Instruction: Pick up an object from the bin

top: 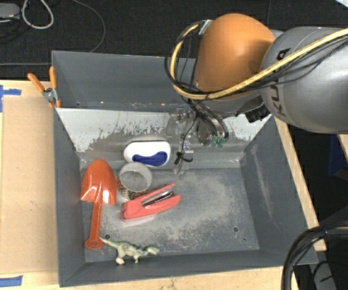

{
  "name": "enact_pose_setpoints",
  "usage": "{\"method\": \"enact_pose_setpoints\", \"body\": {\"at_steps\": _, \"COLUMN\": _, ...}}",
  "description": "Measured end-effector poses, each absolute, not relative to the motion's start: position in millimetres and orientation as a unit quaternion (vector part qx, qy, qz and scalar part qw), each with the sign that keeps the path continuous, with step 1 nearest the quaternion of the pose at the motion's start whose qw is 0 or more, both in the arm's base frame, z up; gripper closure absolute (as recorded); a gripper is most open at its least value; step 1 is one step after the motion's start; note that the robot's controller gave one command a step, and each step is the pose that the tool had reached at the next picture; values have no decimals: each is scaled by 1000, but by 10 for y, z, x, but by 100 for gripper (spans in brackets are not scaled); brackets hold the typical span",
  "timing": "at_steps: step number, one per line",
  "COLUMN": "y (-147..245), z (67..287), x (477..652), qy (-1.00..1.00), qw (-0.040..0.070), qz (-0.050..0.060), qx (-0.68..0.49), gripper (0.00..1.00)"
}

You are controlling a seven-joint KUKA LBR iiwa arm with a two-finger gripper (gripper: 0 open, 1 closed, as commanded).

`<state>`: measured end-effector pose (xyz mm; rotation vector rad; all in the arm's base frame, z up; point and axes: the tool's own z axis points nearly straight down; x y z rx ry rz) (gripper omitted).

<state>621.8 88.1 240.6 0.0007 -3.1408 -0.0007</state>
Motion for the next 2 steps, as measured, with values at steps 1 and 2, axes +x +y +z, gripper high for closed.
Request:
{"method": "enact_pose_setpoints", "body": {"at_steps": 1, "y": 1072, "z": 1325, "x": 5950, "qy": -995, "qw": 2, "qz": 0, "qx": 103, "gripper": 0}}
{"method": "enact_pose_setpoints", "body": {"at_steps": 2, "y": 1172, "z": 1469, "x": 5765, "qy": -995, "qw": -1, "qz": -1, "qx": 104, "gripper": 0}}
